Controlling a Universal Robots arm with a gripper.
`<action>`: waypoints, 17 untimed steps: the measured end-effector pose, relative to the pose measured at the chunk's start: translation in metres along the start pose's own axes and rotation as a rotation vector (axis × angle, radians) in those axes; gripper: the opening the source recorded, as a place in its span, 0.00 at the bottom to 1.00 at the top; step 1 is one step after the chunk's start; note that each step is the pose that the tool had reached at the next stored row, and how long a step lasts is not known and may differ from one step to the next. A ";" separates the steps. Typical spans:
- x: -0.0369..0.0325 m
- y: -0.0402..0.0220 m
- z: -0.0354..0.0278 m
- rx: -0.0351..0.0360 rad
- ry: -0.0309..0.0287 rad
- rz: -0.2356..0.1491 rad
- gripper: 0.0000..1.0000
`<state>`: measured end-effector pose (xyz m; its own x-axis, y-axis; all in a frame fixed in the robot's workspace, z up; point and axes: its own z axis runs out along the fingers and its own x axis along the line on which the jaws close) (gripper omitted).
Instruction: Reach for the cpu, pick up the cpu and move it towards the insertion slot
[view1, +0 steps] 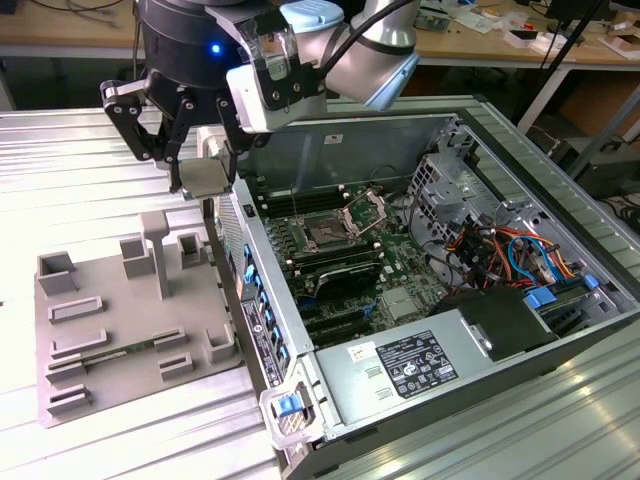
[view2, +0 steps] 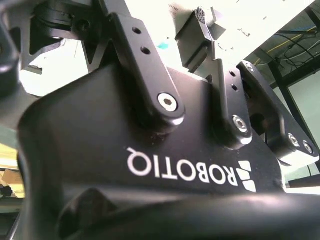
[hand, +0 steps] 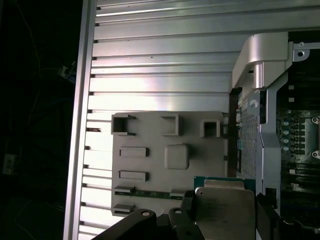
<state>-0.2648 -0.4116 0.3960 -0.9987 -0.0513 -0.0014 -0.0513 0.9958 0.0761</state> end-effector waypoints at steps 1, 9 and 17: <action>-0.0009 -0.0001 0.0000 0.0000 0.0000 0.000 0.55; -0.0064 -0.0003 0.0001 0.0000 0.0000 0.000 0.55; -0.0130 -0.0007 0.0001 0.0001 0.0000 0.000 0.55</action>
<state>-0.2518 -0.4116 0.3959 -0.9987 -0.0513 -0.0015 -0.0512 0.9958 0.0760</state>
